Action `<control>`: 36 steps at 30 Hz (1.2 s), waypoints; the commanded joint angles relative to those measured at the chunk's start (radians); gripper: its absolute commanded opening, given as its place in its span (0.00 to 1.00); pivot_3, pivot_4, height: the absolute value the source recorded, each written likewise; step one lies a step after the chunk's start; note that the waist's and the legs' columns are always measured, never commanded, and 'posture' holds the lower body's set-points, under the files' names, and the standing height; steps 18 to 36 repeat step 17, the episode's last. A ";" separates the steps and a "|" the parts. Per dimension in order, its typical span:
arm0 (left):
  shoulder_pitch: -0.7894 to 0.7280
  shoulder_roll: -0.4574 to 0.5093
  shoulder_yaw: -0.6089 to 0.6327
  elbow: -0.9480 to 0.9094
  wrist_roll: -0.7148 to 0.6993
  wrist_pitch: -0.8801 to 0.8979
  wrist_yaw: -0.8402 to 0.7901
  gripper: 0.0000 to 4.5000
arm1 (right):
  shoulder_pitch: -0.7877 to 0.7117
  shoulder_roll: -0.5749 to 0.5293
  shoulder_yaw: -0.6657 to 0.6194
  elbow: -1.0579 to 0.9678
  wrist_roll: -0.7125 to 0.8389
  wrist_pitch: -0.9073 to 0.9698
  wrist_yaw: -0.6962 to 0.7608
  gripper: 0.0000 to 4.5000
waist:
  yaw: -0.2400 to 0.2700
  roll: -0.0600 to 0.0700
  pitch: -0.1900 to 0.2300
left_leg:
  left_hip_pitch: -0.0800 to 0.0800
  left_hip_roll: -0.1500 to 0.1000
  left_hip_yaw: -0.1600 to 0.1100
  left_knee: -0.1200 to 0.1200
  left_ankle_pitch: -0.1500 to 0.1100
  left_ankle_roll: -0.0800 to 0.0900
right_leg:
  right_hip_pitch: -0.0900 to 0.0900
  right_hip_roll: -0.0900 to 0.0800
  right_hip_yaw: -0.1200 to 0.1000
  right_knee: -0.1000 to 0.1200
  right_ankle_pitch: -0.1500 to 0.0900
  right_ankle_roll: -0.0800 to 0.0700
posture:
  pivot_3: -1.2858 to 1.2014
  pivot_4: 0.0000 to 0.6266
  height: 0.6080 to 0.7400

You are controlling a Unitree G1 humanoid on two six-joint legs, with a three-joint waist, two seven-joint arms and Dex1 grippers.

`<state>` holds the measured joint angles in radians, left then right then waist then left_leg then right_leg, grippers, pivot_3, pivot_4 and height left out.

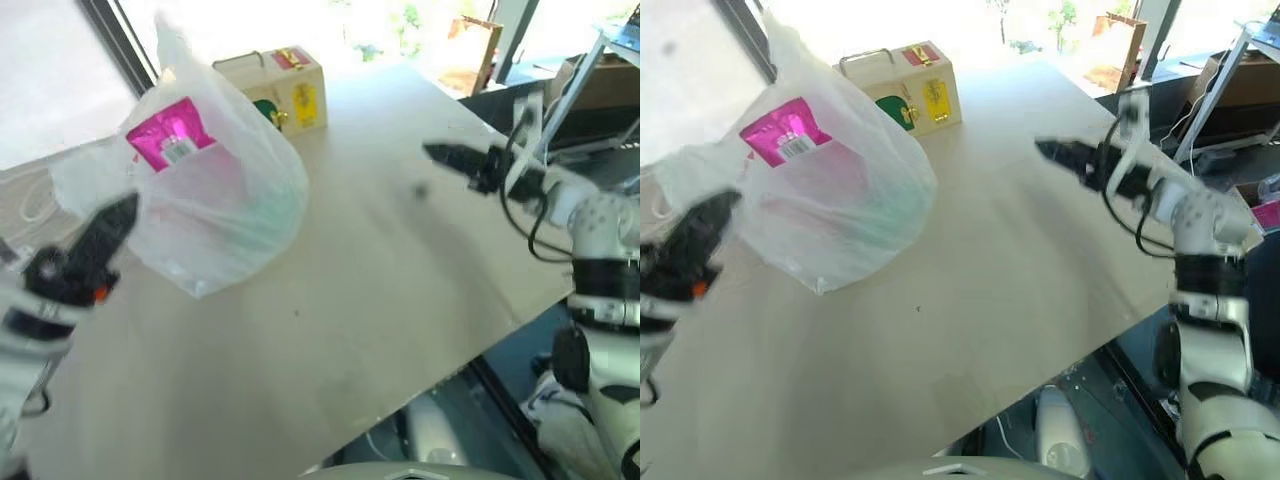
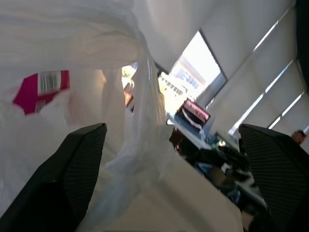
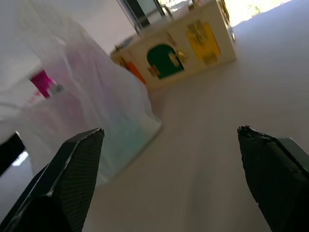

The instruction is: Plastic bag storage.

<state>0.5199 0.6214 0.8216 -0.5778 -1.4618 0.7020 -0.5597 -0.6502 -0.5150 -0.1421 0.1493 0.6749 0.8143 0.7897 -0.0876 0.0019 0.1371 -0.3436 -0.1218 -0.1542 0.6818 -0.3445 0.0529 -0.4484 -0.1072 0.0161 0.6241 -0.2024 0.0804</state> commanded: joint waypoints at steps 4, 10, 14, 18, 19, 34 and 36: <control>0.338 -0.176 -0.184 -0.133 0.629 -0.218 -0.001 0.99 | 0.264 -0.052 0.092 -0.050 -0.208 -0.365 0.126 1.00 | 0.054 0.000 0.000 | 0.004 0.002 0.008 0.000 0.000 0.000 | 0.002 0.000 0.005 0.001 0.004 -0.002 | 0.52 0.24 1.00; 0.336 -0.410 -0.356 -0.058 0.922 -0.538 0.011 0.99 | 0.378 -0.072 0.073 0.101 -0.321 -0.729 0.216 1.00 | 0.100 -0.004 0.003 | 0.021 0.003 0.012 0.002 -0.005 0.000 | 0.026 0.002 0.008 -0.012 0.010 0.000 | 0.52 0.24 1.00; 0.338 -0.454 -0.401 -0.037 1.015 -0.649 0.011 0.99 | 0.387 -0.093 0.055 0.182 -0.342 -0.850 0.258 1.00 | 0.100 -0.005 0.003 | 0.022 0.003 0.010 0.003 -0.002 0.004 | 0.029 0.003 0.007 -0.016 0.013 0.005 | 0.52 0.24 1.00; 0.359 -0.472 -0.437 -0.029 1.059 -0.723 -0.006 0.99 | 0.382 -0.116 0.049 0.242 -0.353 -0.921 0.298 1.00 | 0.100 -0.005 0.003 | 0.020 0.004 0.011 0.002 -0.003 0.004 | 0.025 0.004 0.007 -0.016 0.013 0.005 | 0.52 0.24 1.00; 0.359 -0.472 -0.437 -0.029 1.059 -0.723 -0.006 0.99 | 0.382 -0.116 0.049 0.242 -0.353 -0.921 0.298 1.00 | 0.100 -0.005 0.003 | 0.020 0.004 0.011 0.002 -0.003 0.004 | 0.025 0.004 0.007 -0.016 0.013 0.005 | 0.52 0.24 1.00; 0.359 -0.472 -0.437 -0.029 1.059 -0.723 -0.006 0.99 | 0.382 -0.116 0.049 0.242 -0.353 -0.921 0.298 1.00 | 0.100 -0.005 0.003 | 0.020 0.004 0.011 0.002 -0.003 0.004 | 0.025 0.004 0.007 -0.016 0.013 0.005 | 0.52 0.24 1.00; 0.359 -0.472 -0.437 -0.029 1.059 -0.723 -0.006 0.99 | 0.382 -0.116 0.049 0.242 -0.353 -0.921 0.298 1.00 | 0.100 -0.005 0.003 | 0.020 0.004 0.011 0.002 -0.003 0.004 | 0.025 0.004 0.007 -0.016 0.013 0.005 | 0.52 0.24 1.00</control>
